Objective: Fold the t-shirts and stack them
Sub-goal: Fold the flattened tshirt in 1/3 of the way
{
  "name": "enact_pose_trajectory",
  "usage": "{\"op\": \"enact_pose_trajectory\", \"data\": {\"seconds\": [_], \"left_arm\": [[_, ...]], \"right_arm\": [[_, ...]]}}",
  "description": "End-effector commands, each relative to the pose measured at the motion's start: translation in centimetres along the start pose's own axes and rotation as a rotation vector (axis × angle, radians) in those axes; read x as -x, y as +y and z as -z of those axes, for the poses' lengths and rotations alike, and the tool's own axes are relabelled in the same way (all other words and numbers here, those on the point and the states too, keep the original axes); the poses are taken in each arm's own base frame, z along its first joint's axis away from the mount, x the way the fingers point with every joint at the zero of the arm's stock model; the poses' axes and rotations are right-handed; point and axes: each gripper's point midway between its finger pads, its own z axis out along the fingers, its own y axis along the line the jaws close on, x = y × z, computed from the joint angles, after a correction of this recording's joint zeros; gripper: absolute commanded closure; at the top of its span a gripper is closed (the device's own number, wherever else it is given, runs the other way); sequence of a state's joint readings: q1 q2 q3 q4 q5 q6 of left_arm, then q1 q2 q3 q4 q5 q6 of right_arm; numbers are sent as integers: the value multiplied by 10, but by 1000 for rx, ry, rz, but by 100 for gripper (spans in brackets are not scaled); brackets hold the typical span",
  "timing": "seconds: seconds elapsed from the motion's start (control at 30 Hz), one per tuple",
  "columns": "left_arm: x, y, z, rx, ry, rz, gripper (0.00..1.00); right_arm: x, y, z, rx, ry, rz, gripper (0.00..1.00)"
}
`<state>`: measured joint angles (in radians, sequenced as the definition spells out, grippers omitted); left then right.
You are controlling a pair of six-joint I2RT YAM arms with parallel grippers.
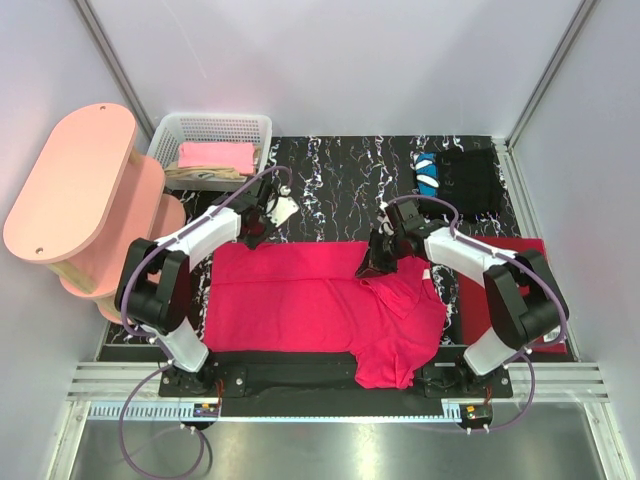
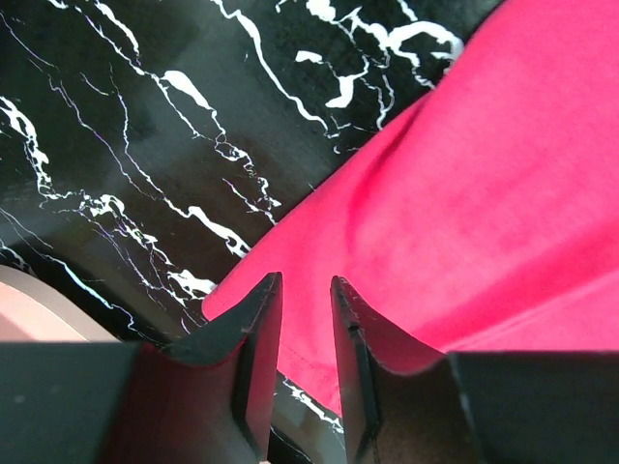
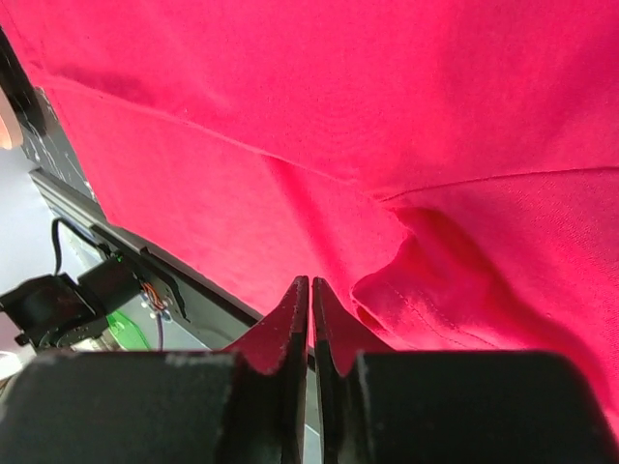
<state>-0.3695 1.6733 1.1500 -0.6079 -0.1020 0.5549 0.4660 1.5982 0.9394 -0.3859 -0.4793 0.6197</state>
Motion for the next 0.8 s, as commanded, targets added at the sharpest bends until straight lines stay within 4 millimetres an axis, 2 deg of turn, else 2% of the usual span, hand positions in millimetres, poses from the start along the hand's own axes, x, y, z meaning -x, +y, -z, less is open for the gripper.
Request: {"op": "enact_pose_trajectory", "data": {"seconds": [0.0,0.2,0.43,0.53,0.6,0.7,0.73,0.77], "left_arm": [[15,16,-1,79,-39,25,70],[3,12,-10,85,-15,14,71],[-1,12,-16,90,-9,14,71],[-6,13,-20,88,-2,25,71],[-8,11,-22,79,0,26,72],[-11,10,-26,78,5,26,72],[-12,10,-26,81,5,29,72],[-12,10,-26,82,6,29,72]], "right_arm": [[15,7,5,14,-78,22,90],[-6,-6,11,1,-69,2,90],[-36,-27,13,-26,-36,-43,92],[-45,-27,20,-16,-39,-56,91],[-45,-24,25,-10,-48,-53,91],[-26,-6,39,-1,-95,-7,89],[-10,8,44,11,-128,25,88],[-3,13,45,10,-135,33,88]]}}
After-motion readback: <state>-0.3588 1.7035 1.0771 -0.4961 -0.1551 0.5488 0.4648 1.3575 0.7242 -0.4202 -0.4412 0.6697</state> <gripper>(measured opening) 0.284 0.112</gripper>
